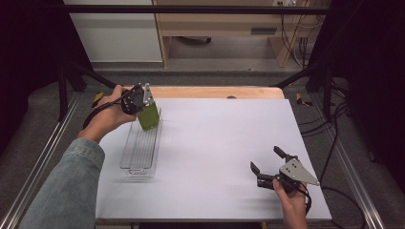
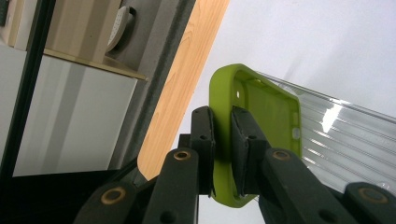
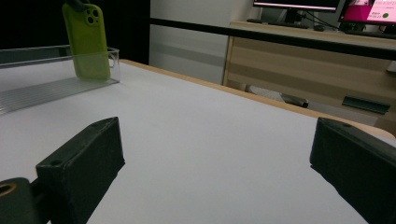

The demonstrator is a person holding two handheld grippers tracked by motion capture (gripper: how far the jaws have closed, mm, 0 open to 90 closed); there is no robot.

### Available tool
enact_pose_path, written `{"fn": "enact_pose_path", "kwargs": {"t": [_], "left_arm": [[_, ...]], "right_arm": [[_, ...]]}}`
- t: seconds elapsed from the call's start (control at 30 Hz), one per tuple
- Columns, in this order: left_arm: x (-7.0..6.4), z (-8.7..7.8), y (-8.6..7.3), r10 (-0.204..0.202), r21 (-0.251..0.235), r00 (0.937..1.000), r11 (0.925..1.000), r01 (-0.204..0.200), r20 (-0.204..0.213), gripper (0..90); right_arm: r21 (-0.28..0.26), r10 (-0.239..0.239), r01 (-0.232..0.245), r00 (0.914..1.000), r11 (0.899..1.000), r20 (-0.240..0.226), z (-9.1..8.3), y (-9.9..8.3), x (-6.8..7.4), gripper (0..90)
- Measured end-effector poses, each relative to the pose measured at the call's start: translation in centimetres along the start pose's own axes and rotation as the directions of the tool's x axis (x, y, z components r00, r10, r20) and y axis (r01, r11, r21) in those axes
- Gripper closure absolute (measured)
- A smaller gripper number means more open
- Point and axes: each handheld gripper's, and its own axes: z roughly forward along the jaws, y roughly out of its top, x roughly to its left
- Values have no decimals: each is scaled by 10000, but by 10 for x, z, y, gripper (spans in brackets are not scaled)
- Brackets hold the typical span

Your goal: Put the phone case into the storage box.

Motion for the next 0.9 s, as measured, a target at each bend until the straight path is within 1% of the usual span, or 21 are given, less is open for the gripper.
{"fn": "enact_pose_path", "kwargs": {"t": [0.43,0.7,0.9], "left_arm": [[6,7,1,-15,-124,10000,9999,16,55,795],[6,9,0,69,-157,10000,9999,-70,-51,792],[4,8,1,228,-124,9997,9997,-230,-124,791]], "right_arm": [[34,24,-24,10000,10000,-40,1,-1,1,32],[26,99,-99,9999,9999,17,0,0,-1,32],[45,73,-73,10000,10000,14,0,0,0,31]]}}
